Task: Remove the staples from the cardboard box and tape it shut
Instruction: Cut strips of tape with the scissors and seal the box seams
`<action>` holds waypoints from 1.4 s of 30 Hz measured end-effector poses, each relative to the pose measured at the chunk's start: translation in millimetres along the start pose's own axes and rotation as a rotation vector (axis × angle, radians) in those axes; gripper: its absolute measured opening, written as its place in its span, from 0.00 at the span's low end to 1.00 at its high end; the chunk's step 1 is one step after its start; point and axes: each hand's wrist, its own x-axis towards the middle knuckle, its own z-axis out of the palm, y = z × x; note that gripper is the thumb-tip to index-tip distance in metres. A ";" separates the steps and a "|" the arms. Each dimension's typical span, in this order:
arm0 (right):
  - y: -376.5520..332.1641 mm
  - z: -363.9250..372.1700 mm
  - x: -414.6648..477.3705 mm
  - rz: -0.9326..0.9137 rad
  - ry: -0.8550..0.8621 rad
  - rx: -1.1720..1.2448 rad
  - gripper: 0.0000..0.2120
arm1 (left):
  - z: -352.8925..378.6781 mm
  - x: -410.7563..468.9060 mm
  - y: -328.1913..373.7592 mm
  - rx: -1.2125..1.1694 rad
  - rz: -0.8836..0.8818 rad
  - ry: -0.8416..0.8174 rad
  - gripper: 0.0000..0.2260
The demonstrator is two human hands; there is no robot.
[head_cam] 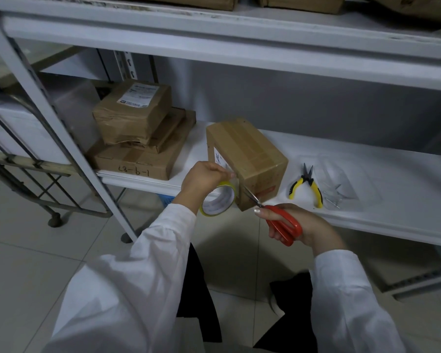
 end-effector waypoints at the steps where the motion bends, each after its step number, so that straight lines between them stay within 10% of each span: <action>1: 0.6 -0.4 -0.6 0.000 0.000 -0.014 0.14 | 0.2 0.1 0.0 0.007 0.004 -0.003 0.10; 29: -27.8 -6.9 -13.3 -0.030 0.022 -0.095 0.14 | 2.9 2.2 -5.1 0.095 0.062 -0.005 0.07; 42: -63.6 31.3 23.6 -0.486 0.761 -0.354 0.13 | 5.5 -2.4 -2.5 0.128 0.085 -0.019 0.08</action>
